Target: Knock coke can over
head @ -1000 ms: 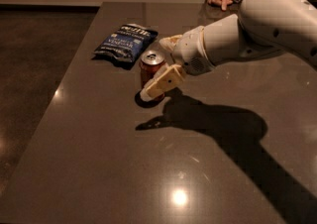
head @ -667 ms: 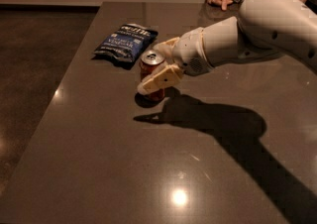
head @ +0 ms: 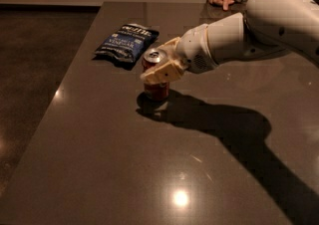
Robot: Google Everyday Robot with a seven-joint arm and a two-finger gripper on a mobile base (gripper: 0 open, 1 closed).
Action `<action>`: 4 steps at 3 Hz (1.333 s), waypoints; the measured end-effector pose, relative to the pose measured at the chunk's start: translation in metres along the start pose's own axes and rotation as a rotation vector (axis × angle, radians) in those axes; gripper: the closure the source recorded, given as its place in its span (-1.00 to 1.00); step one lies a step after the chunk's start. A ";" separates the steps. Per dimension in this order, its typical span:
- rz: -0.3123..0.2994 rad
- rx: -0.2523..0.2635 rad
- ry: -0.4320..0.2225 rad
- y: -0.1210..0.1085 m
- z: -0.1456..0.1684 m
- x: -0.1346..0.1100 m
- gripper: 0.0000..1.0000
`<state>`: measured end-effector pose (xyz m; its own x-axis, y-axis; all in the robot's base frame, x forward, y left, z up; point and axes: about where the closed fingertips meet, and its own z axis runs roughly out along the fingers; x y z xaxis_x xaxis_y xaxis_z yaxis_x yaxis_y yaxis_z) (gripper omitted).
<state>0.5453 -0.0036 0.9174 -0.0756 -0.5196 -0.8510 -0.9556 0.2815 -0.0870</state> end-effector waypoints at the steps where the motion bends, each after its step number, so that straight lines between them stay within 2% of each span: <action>1: 0.007 0.040 0.101 -0.007 -0.033 -0.005 0.94; 2: 0.014 0.079 0.227 -0.016 -0.061 0.004 1.00; 3: 0.001 0.094 0.349 -0.020 -0.081 0.018 1.00; 4: -0.039 0.091 0.491 -0.022 -0.097 0.036 1.00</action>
Offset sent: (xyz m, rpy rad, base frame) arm -0.0020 -0.0986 0.0380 -0.3587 0.0642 -0.1568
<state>0.5364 -0.1069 0.9396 -0.1859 -0.8434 -0.5041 -0.9335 0.3117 -0.1773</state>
